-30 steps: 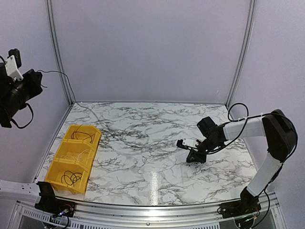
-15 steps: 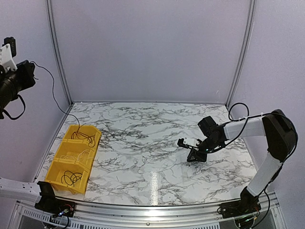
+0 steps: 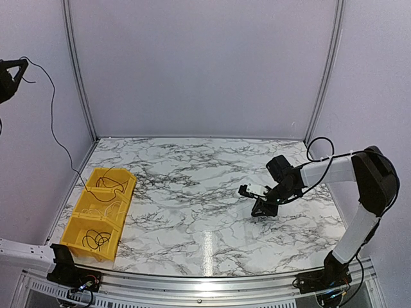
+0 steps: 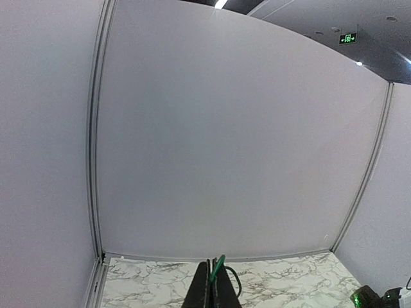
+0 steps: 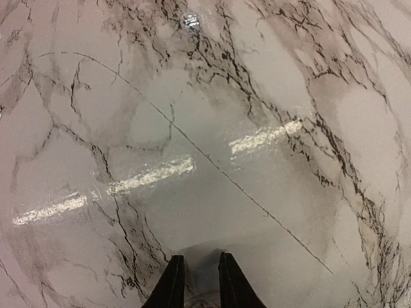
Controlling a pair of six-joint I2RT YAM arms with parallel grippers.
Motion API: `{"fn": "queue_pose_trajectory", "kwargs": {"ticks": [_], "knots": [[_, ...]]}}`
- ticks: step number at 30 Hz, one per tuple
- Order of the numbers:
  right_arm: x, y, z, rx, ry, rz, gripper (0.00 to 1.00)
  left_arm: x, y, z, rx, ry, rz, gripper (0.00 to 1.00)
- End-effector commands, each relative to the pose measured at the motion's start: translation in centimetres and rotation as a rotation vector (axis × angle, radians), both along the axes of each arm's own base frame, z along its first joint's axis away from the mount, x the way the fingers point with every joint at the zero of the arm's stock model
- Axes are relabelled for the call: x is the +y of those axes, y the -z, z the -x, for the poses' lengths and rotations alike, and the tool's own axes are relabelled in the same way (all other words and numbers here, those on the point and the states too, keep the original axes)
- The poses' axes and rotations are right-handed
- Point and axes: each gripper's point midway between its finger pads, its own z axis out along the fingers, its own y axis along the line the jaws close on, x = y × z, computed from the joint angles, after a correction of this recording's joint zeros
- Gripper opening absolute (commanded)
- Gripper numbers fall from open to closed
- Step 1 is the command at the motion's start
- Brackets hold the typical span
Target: Untangle the cables
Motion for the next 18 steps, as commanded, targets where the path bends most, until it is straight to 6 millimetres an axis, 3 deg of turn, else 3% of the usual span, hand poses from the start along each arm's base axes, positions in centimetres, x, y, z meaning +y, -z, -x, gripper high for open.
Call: {"fn": "queue_pose_trajectory", "kwargs": {"ticks": [1,6,18], "knots": [[-4.4,4.9,2.8,0.143,0.066,0.211,0.21,-1.1,-2.0,0.7,-0.046,0.087,-0.012,0.00],[-4.5,5.2,3.1,0.154,0.060,0.219,0.22,-0.3,-3.1,1.0,-0.066,0.066,0.001,0.00],[-4.6,5.3,2.9,0.154,0.061,0.226,0.23,2.5,-3.0,2.9,-0.088,0.047,0.018,0.00]]}}
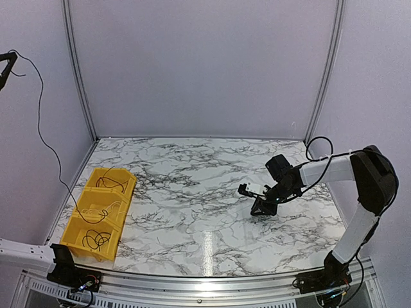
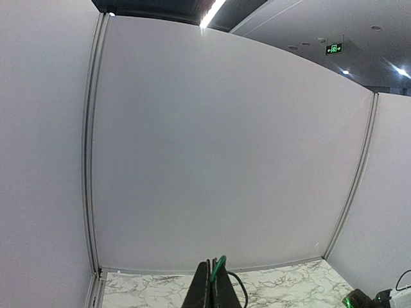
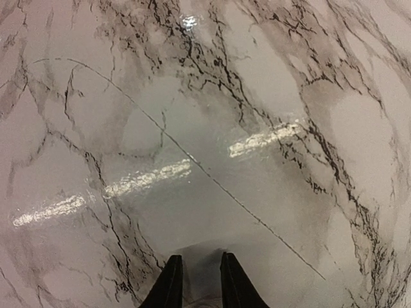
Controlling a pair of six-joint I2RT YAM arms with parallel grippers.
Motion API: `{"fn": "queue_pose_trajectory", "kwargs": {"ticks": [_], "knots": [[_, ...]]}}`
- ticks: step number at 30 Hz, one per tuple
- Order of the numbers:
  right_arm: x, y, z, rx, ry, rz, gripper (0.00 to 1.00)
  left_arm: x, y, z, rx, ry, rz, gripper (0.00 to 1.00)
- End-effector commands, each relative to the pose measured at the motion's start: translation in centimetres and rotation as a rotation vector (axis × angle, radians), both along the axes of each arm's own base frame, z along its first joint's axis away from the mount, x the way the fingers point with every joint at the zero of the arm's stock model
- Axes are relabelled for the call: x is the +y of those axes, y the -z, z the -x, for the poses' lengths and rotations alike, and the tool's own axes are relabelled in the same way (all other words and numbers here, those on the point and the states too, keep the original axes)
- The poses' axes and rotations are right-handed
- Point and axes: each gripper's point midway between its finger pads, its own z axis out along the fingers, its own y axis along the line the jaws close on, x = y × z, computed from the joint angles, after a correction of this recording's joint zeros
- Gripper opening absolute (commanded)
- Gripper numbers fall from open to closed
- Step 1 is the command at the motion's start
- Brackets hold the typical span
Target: Untangle the cables
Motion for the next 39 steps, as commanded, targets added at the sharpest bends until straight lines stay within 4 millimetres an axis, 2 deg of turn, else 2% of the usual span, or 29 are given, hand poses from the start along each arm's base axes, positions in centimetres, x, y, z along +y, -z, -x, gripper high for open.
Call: {"fn": "queue_pose_trajectory", "kwargs": {"ticks": [1,7,10,12,18,20,22,30,35,39], "knots": [[-4.7,5.2,3.2,0.153,0.060,0.226,0.23,1.9,-0.4,1.6,-0.027,0.005,0.020,0.00],[-4.8,5.4,3.3,0.156,0.062,0.232,0.23,3.2,-1.9,3.1,-0.069,0.042,0.077,0.00],[-4.8,5.4,3.3,0.154,0.060,0.231,0.23,2.1,-1.9,3.0,-0.054,0.085,0.072,0.00],[-4.8,5.4,3.3,0.155,0.062,0.231,0.23,0.5,-1.6,2.5,-0.034,0.128,0.043,0.00],[-4.8,5.4,3.3,0.153,0.060,0.235,0.23,-6.3,0.3,0.9,0.056,0.322,-0.043,0.00],[-4.9,5.4,3.3,0.152,0.060,0.235,0.23,-7.8,0.7,0.9,0.072,0.376,-0.052,0.00],[-4.9,5.4,3.3,0.153,0.062,0.236,0.23,-8.4,1.0,0.8,0.082,0.391,-0.057,0.00],[-4.9,5.4,3.2,0.152,0.061,0.235,0.24,-6.3,2.1,0.6,0.094,0.303,-0.064,0.00],[-4.9,5.4,3.2,0.152,0.062,0.235,0.24,-4.1,3.0,1.0,0.096,0.238,-0.052,0.00],[-4.9,5.4,3.2,0.152,0.062,0.236,0.24,-2.3,2.8,1.4,0.083,0.187,-0.041,0.00]]}}
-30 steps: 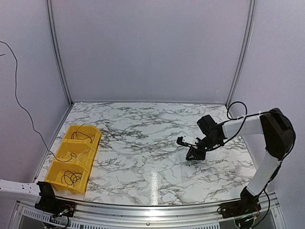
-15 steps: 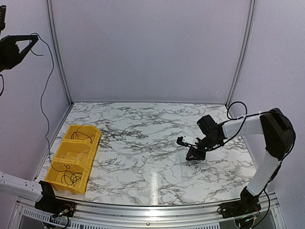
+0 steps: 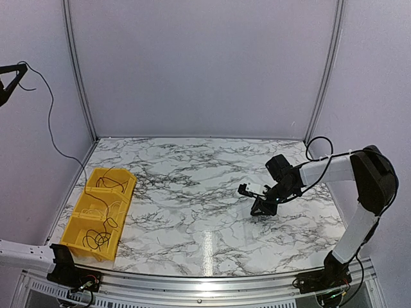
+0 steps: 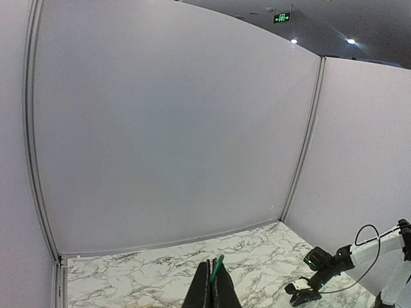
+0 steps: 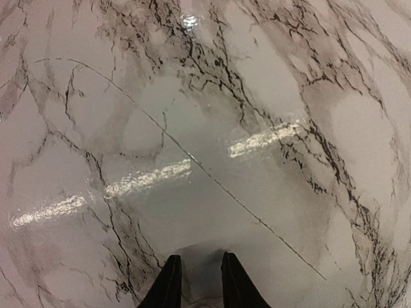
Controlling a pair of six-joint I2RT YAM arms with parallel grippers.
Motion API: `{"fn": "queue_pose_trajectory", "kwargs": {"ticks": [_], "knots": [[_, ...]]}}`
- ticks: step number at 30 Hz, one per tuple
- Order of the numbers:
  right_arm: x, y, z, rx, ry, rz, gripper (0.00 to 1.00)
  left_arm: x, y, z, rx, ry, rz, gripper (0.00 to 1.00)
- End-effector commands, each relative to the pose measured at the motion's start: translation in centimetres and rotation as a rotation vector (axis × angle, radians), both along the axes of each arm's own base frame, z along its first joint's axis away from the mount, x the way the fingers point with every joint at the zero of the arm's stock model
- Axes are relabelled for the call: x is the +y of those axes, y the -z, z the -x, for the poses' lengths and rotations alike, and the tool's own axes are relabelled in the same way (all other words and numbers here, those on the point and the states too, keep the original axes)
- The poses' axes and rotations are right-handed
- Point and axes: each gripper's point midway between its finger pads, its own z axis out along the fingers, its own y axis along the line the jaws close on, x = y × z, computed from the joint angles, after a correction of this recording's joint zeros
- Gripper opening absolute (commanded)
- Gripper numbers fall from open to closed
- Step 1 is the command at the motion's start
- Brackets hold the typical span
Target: Untangle the cables
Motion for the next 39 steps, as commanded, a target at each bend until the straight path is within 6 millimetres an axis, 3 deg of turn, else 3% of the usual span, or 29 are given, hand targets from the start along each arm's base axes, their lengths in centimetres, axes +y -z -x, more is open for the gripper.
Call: {"fn": "queue_pose_trajectory", "kwargs": {"ticks": [1,5,10,21,28,35,39], "knots": [[-4.9,5.3,3.2,0.150,0.062,0.235,0.24,2.0,0.0,-0.1,-0.003,-0.084,0.004,0.00],[-4.9,5.4,3.2,0.151,0.063,0.236,0.24,3.7,0.1,0.1,-0.011,-0.146,-0.018,0.00],[-4.9,5.4,3.2,0.150,0.064,0.236,0.24,5.4,2.1,-0.4,0.025,-0.247,-0.066,0.00],[-4.9,5.4,3.2,0.150,0.064,0.236,0.24,5.4,11.5,-2.6,0.191,-0.399,-0.190,0.00],[-4.9,5.4,3.3,0.150,0.061,0.236,0.24,4.2,16.3,-2.2,0.312,-0.329,-0.163,0.00],[-4.9,5.3,3.1,0.146,0.060,0.235,0.24,1.7,23.7,-1.5,0.555,-0.229,-0.365,0.00],[-4.8,5.3,3.1,0.145,0.058,0.235,0.25,1.5,27.1,-0.8,0.684,-0.217,-0.494,0.00]]}}
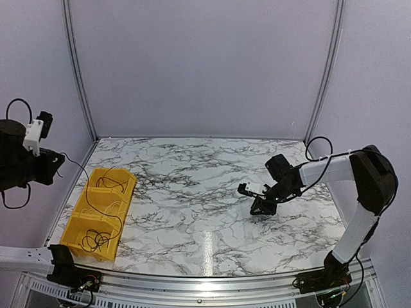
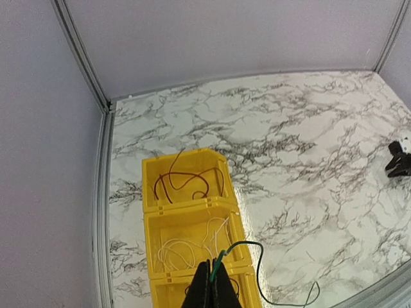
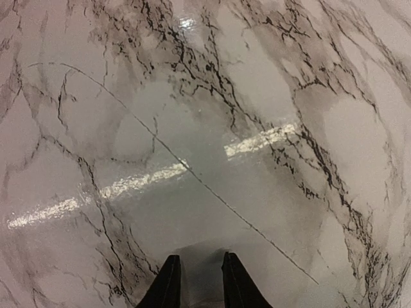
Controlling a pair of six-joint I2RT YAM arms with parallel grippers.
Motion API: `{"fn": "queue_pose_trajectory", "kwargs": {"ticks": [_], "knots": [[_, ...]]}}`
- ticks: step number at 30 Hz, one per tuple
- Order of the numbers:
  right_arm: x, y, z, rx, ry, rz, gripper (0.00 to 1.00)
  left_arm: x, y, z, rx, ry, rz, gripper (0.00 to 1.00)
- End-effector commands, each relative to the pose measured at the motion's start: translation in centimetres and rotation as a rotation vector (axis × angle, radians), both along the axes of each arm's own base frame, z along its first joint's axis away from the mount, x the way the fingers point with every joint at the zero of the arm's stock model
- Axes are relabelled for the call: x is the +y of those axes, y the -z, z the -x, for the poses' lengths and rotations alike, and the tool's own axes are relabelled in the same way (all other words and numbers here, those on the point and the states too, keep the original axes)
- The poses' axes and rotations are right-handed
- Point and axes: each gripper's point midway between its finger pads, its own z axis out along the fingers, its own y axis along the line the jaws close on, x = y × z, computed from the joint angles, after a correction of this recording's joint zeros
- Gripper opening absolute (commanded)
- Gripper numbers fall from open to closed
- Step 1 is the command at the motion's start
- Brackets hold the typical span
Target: Untangle the cables
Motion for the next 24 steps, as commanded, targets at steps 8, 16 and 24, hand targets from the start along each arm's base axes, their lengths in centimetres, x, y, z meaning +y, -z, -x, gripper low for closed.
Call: {"fn": "queue_pose_trajectory", "kwargs": {"ticks": [8,16,24], "knots": [[-4.8,5.3,3.3,0.154,0.058,0.231,0.25,-1.6,7.9,4.0,0.418,0.125,-0.115,0.00],[-4.8,5.3,3.3,0.152,0.055,0.231,0.25,-1.3,18.5,6.0,0.758,0.006,-0.300,0.00],[-4.8,5.3,3.3,0.152,0.055,0.231,0.25,1.1,22.8,4.9,0.774,-0.275,-0.424,0.00]]}}
